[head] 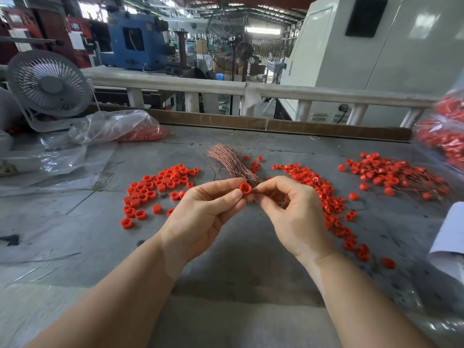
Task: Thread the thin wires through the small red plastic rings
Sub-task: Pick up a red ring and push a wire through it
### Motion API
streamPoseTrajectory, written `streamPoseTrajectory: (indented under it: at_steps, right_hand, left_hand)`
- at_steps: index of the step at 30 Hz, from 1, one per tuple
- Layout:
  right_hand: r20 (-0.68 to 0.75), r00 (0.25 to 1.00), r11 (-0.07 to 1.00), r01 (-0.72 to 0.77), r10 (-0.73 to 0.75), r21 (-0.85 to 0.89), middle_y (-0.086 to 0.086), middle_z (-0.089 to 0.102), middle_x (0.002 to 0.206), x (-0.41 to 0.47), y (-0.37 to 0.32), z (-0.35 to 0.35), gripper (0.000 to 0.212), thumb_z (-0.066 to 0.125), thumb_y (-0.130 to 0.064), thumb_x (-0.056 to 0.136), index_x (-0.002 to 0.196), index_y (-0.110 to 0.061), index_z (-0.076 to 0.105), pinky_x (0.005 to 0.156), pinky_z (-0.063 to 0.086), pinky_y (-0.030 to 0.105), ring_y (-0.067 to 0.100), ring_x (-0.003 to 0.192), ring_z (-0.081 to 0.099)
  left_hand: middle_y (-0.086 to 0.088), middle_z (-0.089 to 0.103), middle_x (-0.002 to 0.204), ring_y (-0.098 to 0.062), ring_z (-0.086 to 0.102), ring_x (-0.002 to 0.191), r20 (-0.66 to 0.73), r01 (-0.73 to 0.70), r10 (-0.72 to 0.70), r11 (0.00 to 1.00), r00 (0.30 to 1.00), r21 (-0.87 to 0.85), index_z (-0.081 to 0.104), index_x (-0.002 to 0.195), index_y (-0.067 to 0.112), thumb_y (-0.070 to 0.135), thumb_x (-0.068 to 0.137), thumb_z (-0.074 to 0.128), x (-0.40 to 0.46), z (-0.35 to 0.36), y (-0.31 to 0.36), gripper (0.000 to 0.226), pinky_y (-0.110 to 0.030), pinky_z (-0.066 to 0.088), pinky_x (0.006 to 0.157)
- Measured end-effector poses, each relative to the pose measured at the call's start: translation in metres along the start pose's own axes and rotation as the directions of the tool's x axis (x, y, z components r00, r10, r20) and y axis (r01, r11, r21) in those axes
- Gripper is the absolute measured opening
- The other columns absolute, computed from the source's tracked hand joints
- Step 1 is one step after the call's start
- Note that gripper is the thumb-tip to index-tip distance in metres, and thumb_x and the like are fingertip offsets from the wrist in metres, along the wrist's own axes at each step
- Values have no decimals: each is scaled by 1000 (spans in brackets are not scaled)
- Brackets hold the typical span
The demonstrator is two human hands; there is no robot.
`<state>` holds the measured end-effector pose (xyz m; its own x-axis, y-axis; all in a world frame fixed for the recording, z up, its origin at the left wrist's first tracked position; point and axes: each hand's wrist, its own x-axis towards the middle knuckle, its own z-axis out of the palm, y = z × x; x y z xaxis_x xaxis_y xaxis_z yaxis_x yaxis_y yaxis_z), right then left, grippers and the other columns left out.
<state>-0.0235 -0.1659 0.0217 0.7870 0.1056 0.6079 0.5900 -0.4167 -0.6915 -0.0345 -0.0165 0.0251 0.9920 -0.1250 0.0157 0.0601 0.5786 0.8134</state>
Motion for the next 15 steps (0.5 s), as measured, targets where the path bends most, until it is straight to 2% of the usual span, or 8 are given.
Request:
streamPoseTrajectory:
  at_steps: [11, 15]
  right_hand:
    - [-56, 997, 998, 56, -55, 20, -11, 61, 68, 1, 1, 1, 16, 68, 0, 79, 76, -16, 69, 59, 37, 5, -2, 62, 54]
    - [-69, 994, 997, 83, -83, -4, -4, 63, 70, 1, 4, 1, 15, 68, 0, 78, 77, -15, 69, 59, 37, 6, -1, 62, 54]
  left_hand:
    - [-11, 73, 81, -17, 71, 77, 46, 21, -19, 998, 999, -51, 76, 79, 7, -3, 66, 57, -1, 1, 1, 25, -17, 55, 65]
    - [-11, 73, 82, -17, 71, 78, 44, 37, -35, 998, 998, -49, 76, 80, 6, -2, 66, 57, -1, 2, 2, 25, -17, 55, 65]
